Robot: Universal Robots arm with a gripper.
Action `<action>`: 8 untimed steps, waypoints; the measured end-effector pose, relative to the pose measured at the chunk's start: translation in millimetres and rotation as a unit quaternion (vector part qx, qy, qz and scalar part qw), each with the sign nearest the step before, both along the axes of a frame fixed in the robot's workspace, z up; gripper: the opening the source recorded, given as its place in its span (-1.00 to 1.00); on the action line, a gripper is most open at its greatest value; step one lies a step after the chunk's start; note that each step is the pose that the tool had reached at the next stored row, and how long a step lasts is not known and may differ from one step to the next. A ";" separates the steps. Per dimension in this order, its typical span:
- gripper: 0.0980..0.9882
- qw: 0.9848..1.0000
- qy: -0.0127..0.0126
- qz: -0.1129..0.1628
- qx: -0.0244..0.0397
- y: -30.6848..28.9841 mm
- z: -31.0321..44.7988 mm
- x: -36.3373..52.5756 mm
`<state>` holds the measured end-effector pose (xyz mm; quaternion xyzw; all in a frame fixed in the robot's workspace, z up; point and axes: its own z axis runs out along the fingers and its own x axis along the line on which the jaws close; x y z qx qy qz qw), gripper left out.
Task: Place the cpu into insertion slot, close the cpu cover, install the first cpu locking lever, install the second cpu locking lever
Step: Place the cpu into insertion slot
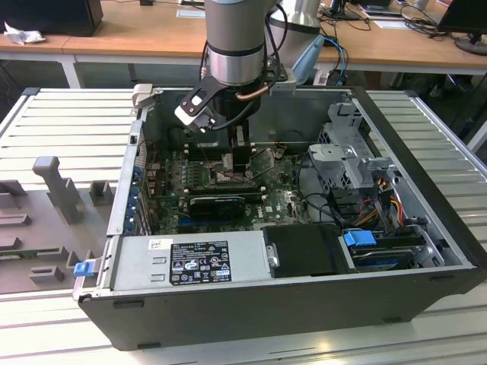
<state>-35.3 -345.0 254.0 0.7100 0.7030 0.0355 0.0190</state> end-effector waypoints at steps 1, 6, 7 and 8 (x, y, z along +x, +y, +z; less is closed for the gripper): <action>-0.03 1.000 0.000 0.000 0.000 0.0 -0.8 -0.1; -0.03 1.000 0.000 0.000 0.000 0.1 -3.1 -0.4; -0.03 1.000 0.000 0.000 0.000 0.4 -3.7 -0.5; -0.03 1.000 0.000 0.000 0.000 0.8 -4.4 -0.5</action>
